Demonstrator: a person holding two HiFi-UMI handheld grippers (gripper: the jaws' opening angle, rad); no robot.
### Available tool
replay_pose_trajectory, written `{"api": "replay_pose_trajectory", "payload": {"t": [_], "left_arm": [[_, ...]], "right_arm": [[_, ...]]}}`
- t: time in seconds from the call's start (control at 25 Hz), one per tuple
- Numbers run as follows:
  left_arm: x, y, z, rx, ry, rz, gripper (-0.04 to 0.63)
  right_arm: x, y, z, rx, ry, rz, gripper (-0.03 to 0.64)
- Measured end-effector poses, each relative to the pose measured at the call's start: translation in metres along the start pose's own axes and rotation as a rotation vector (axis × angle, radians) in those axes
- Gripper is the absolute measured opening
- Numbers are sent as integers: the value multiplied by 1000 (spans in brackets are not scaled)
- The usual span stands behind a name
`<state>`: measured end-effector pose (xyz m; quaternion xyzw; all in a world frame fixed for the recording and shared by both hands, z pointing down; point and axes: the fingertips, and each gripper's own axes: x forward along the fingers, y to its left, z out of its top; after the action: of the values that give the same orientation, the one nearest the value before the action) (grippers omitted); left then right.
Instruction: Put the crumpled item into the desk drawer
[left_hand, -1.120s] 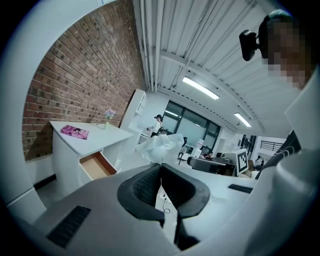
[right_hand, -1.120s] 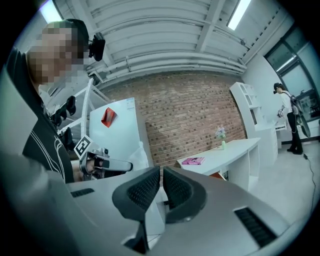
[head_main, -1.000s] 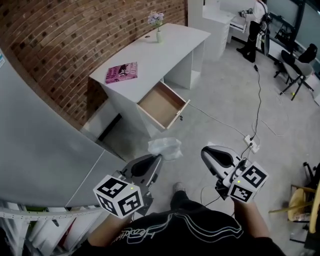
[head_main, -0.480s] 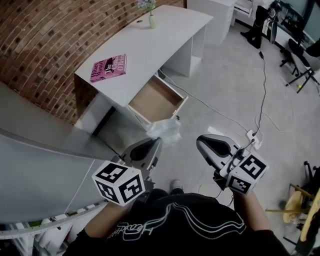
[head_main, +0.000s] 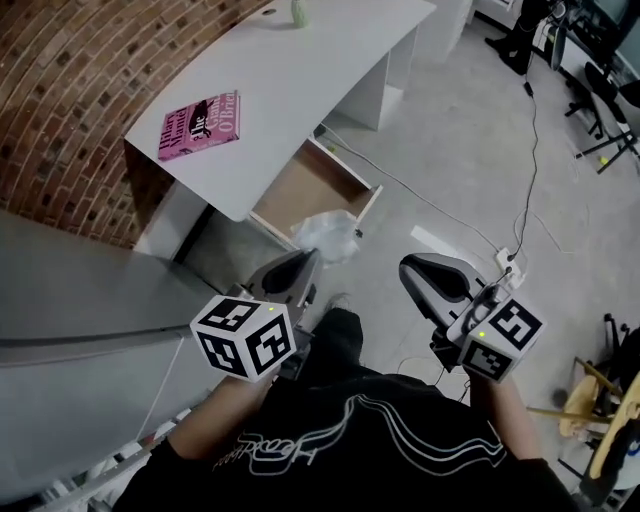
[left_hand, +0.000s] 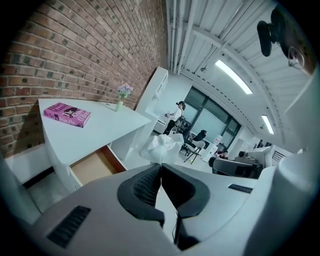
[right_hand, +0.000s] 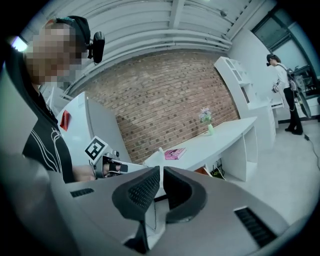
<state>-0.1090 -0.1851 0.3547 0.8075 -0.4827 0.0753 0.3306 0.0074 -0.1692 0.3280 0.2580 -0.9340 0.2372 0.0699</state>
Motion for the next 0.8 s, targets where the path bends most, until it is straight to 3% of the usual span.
{"api": "replay_pose_trajectory", "payload": {"t": [0.44, 0.52, 0.8], "left_arm": [[150, 116, -1, 4, 157, 70, 23], [174, 133, -9, -11, 189, 81, 23], [245, 191, -54, -110, 306, 133, 23]], "right_arm": [[78, -124, 14, 115, -16, -78, 49], [87, -139, 7, 166, -4, -93, 49], [105, -184, -31, 201, 50, -108, 50]]}}
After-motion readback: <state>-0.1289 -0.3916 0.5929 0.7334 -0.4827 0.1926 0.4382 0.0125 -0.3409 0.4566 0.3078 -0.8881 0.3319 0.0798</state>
